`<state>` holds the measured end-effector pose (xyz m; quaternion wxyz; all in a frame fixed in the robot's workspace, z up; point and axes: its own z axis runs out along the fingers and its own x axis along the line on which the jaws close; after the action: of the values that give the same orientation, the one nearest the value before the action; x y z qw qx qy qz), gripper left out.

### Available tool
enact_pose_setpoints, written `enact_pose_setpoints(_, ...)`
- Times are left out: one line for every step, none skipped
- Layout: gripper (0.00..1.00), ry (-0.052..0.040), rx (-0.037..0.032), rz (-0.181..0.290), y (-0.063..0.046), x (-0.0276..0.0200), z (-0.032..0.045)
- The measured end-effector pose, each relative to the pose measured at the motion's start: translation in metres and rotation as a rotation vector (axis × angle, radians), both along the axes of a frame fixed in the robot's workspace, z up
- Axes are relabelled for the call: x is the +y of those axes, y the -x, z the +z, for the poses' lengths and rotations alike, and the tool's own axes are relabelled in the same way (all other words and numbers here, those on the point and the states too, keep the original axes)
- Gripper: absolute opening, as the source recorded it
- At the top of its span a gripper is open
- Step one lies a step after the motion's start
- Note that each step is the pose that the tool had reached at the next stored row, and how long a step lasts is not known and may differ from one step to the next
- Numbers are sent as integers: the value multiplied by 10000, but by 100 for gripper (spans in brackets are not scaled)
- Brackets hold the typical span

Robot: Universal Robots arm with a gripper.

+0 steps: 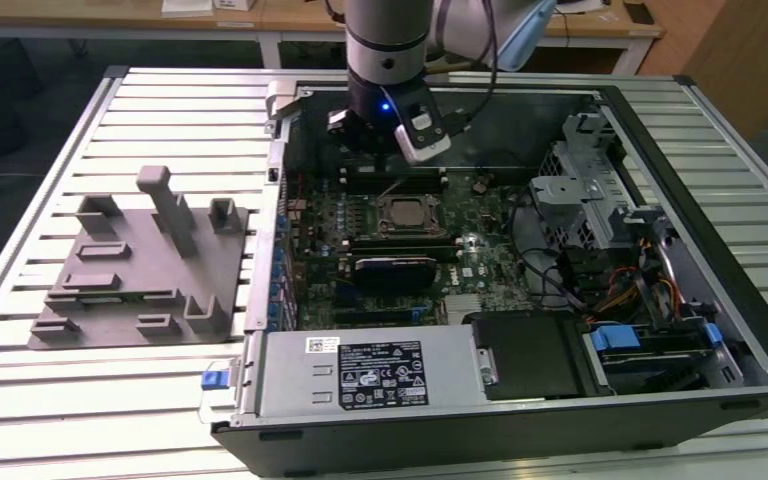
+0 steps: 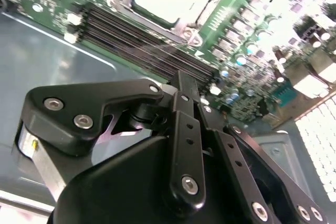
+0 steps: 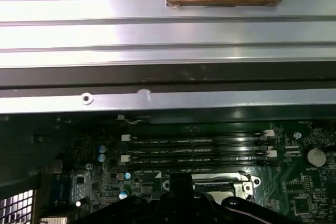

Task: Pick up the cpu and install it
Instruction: 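Install the first cpu locking lever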

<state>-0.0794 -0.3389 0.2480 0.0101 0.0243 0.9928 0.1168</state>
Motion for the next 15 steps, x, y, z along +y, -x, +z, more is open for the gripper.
enact_pose_setpoints(11, 0, 5, 0, -26, 0, 0)
enact_pose_setpoints(11, 0, 9, 1, -50, 0, 0)
enact_pose_setpoints(11, 0, 13, 0, -73, 0, 0)
enact_pose_setpoints(11, 0, 17, 0, -99, 0, 0)
enact_pose_setpoints(11, 0, 22, 0, -125, 0, 0)
enact_pose_setpoints(11, 0, 27, 0, -152, 0, -1)
enact_pose_setpoints(11, 0, 32, 0, -174, 0, 0)
enact_pose_setpoints(11, 1, 35, 1, -187, -1, 0)
enact_pose_setpoints(11, 0, 35, 1, -189, -1, 0)
enact_pose_setpoints(11, 1, 34, 0, -189, -1, 0)
enact_pose_setpoints(11, 0, 34, 0, -190, -1, 0)
enact_pose_setpoints(11, 0, 33, -1, -190, 0, -1)
enact_pose_setpoints(11, 0, 33, 0, -190, 0, -1)
enact_pose_setpoints(11, 1, 33, -3, -191, 0, -4)
enact_pose_setpoints(11, 6, 33, -11, -191, 0, -8)
